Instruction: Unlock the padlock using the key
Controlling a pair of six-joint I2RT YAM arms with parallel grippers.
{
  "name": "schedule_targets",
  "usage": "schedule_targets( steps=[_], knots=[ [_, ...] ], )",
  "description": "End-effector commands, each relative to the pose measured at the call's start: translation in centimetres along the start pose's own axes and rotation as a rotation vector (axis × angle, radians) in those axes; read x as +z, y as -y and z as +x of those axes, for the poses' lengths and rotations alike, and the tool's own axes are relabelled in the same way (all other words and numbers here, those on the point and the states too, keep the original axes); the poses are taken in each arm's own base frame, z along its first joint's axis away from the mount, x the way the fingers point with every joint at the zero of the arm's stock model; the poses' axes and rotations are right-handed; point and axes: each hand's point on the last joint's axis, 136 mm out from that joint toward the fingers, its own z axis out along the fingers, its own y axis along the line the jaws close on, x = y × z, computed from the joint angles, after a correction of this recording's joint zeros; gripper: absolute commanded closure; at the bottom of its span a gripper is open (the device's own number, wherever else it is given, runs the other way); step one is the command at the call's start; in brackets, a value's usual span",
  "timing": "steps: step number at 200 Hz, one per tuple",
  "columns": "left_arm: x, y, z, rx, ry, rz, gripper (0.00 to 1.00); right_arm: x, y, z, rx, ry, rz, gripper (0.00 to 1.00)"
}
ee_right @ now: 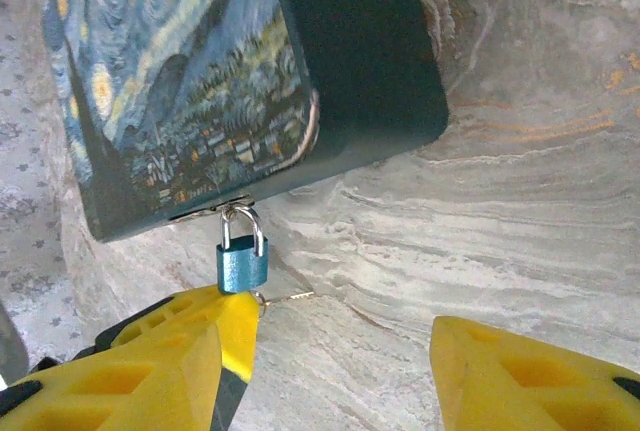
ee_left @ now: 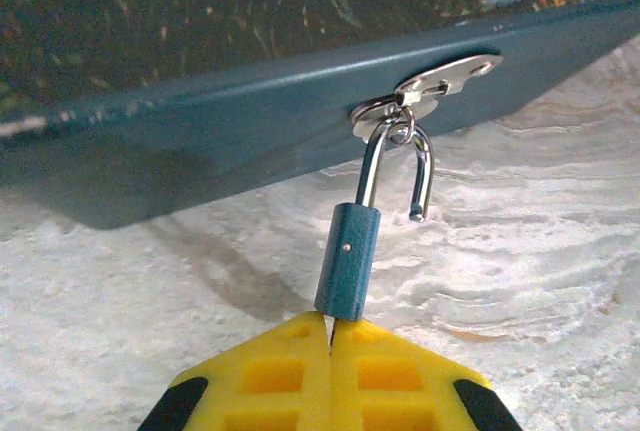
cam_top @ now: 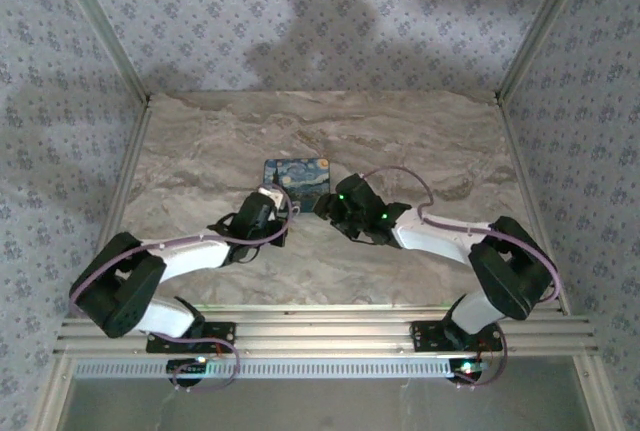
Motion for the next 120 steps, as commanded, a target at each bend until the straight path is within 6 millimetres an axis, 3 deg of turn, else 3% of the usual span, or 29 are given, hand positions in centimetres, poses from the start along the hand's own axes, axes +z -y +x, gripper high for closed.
schedule_targets(
  steps=[1, 59, 120],
  knots=[
    [-0.5, -1.1, -0.1, -0.018, -0.04, -0.04, 1.0, -0.8, 0.5, -0.6, -0.032, 0.035, 0.028, 0.42],
    [-2.5, -5.5, 0.3, -0.065, -0.079, -0.302, 1.0, -0.9, 0.5, -0.6, -0.039, 0.04, 0.032, 0.43],
    [-5.0, -7.4, -1.5, -0.164, -0.052, -0.31, 1.0, -1.4, -0.3, -1.0, -0.063, 0.053, 0.031, 0.43]
  ],
)
